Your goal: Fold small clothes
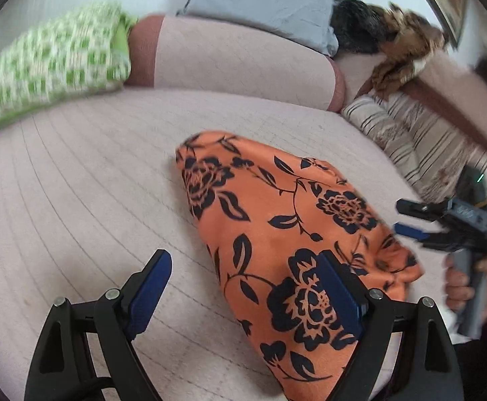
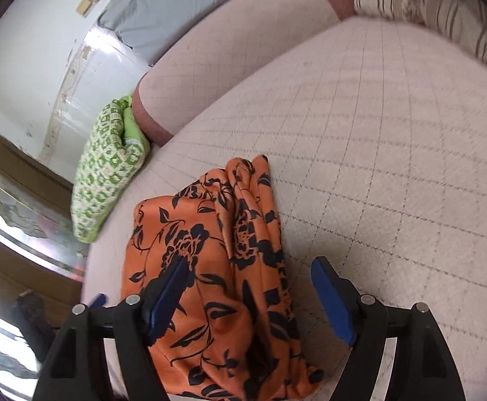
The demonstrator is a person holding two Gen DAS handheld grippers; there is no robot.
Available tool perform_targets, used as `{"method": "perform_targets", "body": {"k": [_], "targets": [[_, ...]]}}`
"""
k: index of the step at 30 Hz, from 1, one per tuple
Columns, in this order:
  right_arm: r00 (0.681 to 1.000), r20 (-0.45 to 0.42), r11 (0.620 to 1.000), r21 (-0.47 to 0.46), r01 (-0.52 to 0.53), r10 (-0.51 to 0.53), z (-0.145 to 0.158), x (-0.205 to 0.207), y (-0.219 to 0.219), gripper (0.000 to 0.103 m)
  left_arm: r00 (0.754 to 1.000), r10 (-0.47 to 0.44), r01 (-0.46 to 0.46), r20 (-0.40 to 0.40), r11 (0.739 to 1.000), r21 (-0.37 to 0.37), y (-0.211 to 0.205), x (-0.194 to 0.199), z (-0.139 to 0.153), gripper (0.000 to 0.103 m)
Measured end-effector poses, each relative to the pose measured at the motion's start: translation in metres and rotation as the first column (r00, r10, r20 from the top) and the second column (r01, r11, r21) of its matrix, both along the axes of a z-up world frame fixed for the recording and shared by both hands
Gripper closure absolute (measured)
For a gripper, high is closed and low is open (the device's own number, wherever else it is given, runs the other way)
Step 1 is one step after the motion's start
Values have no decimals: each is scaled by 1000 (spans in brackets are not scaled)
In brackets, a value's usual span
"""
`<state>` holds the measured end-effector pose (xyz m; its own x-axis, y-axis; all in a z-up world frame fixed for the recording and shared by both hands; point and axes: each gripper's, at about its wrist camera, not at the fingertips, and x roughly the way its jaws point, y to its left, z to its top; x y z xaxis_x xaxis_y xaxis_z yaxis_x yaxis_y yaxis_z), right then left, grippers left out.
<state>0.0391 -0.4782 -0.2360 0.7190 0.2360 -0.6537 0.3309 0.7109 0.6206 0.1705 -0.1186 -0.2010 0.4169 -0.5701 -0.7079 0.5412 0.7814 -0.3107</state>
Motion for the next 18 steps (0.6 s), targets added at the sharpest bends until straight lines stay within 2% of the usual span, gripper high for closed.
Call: {"method": "perform_targets", "body": {"k": [2, 6, 9, 14, 18], "targets": [[1000, 13, 998, 61, 11, -12, -9, 0, -14, 24, 998, -13, 10, -56, 999, -43, 5, 7, -3, 14], [1000, 3, 983, 182, -21, 21, -31, 9, -30, 24, 993, -71, 65, -94, 996, -68, -2, 11, -8, 14], [997, 17, 967, 245, -75, 73, -40, 21, -29, 24, 989, -86, 83, -120, 996, -32, -14, 13, -18, 14], [979, 2, 949, 247, -196, 202, -50, 49, -5, 25, 983, -119, 118, -137, 993, -20, -32, 13, -27, 14], [969, 17, 940, 239, -244, 247, -50, 59, 4, 25, 985, -120, 124, -126, 992, 24, -48, 12, -32, 13]]}}
